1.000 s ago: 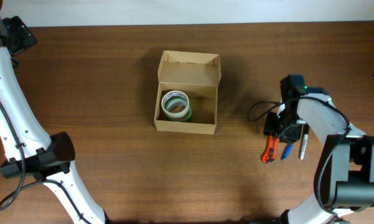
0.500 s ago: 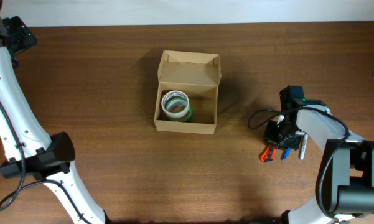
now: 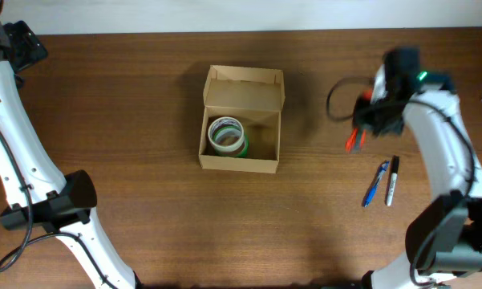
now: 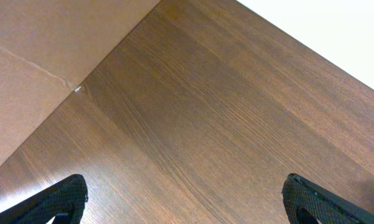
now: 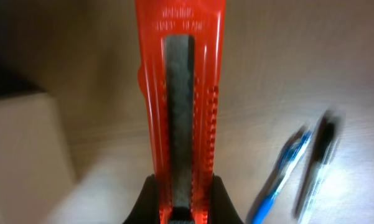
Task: Pack container
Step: 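Grasp the orange box cutter with the right gripper, then lower the orange box cutter into the box beside the tapes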
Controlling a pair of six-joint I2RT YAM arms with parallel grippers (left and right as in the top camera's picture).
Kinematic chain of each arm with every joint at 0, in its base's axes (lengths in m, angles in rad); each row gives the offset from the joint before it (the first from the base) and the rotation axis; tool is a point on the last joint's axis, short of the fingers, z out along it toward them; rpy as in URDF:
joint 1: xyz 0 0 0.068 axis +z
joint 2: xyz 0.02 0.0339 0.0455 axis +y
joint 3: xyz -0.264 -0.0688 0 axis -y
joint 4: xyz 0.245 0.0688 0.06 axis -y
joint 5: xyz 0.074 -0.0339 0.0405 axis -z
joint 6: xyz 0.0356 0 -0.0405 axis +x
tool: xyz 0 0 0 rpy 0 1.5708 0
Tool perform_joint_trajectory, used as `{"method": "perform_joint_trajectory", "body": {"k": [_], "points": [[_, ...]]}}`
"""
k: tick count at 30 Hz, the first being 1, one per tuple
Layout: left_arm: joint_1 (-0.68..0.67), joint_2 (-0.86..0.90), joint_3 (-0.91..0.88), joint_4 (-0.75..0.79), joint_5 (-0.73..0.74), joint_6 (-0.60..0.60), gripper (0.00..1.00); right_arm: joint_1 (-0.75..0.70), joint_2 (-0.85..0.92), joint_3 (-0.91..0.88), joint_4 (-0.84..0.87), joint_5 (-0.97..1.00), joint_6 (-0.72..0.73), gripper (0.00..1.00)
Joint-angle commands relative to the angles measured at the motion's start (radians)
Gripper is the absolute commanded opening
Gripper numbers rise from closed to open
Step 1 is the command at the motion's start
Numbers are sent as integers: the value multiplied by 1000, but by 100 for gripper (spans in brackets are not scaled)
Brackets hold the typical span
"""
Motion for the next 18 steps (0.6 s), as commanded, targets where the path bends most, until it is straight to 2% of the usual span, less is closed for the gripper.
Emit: {"method": "perform_joint_trajectory", "body": {"k": [1,5,8,12,18], "points": [[5,-24,-4,-3,0,11,100,10,-30,247,-87,-13,-149,4],[5,-24,-4,-3,0,11,100,51,-30,472,-207,-39,-309,4],[5,-24,-4,-3,0,11,100,125,-30,559,-284,-39,-437,4],[5,-24,-4,-3,0,11,100,268,-23,571,-329,-38,-573,4],[5,-24,-3,-3,0,11,100,480,50,570,-317,14,-691,4]]}}
